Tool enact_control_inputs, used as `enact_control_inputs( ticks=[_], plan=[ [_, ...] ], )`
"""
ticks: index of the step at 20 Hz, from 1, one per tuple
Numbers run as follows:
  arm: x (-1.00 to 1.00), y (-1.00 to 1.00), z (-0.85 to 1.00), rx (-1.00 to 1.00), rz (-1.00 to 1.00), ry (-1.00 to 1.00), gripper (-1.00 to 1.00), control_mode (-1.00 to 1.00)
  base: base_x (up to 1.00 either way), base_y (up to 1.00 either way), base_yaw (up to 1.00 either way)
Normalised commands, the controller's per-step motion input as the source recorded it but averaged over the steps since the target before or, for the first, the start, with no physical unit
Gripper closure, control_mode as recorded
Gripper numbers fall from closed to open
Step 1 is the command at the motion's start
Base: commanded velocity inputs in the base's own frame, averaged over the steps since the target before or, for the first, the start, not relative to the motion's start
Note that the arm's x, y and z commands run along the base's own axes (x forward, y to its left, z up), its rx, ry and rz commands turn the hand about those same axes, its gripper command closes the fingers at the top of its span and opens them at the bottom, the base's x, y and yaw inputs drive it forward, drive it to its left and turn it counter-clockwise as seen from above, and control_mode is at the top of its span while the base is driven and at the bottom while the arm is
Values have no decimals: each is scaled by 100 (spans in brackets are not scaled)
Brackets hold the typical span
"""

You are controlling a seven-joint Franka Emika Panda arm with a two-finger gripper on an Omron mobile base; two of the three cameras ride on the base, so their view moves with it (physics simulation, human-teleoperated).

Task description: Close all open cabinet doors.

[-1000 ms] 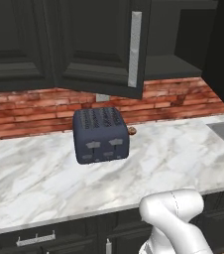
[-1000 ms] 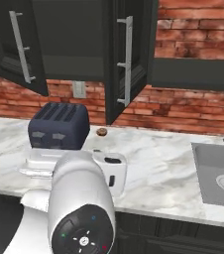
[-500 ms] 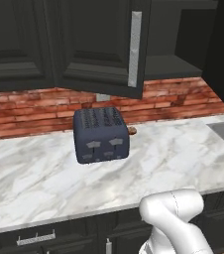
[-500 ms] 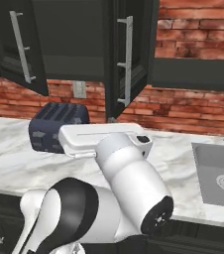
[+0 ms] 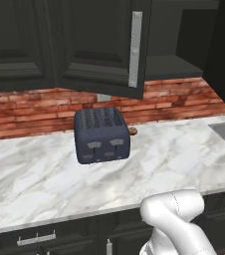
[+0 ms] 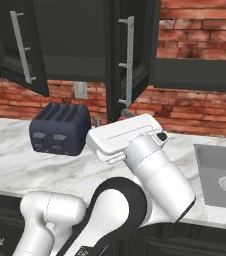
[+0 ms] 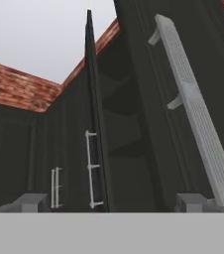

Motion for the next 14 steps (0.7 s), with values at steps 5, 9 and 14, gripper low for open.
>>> enact_control_inputs(
  ticks=[5, 9, 14],
  plan=[
    [32, -29, -4, 0, 9, 0, -100, -100, 0, 0, 0],
    [39, -17, -24, 0, 4, 0, -100, -100, 0, 0, 0],
    [60, -8, -29, 0, 2, 0, -100, -100, 0, 0, 0]
  ],
)
